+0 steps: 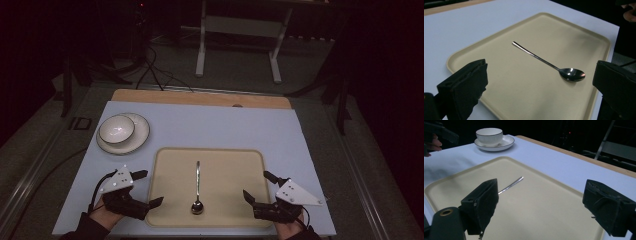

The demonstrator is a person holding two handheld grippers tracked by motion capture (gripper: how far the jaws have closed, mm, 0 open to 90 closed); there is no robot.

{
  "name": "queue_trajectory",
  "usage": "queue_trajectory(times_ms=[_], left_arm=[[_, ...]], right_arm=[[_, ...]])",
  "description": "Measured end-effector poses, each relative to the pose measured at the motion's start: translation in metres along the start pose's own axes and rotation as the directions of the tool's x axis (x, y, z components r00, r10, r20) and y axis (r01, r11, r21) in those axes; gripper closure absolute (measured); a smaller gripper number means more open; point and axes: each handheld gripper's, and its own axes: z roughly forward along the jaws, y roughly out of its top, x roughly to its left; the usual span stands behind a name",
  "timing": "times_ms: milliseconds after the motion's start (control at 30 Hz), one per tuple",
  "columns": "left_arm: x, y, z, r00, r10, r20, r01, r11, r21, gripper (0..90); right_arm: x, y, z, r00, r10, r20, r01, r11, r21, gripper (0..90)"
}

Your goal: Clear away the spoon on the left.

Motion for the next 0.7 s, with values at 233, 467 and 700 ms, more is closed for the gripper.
queue_trajectory(times_ms=[233,467,700], left_arm=[[0.0019,-0.0053,0.0049,1.0000,-0.006,-0.001,0.006,1.0000,0.003,0.5],[0.0038,-0.0065,0.0094,1.0000,0.002,0.003,-0.002,1.0000,0.005,0.5],[0.0026,-0.0079,0.0105,1.0000,-0.008,0.004,0.008,0.9999,-0.007,0.5]], right_arm=[[-0.0014,-0.0006,-0.0021,1.0000,0.005,0.004,-0.005,1.0000,0.003,13.4],[-0.0068,-0.0026,-0.0020,0.9994,0.034,0.003,-0.034,0.9994,0.008,13.4],[-0.0064,-0.0031,0.0008,0.9993,0.036,-0.009,-0.036,0.9992,0.019,13.4]])
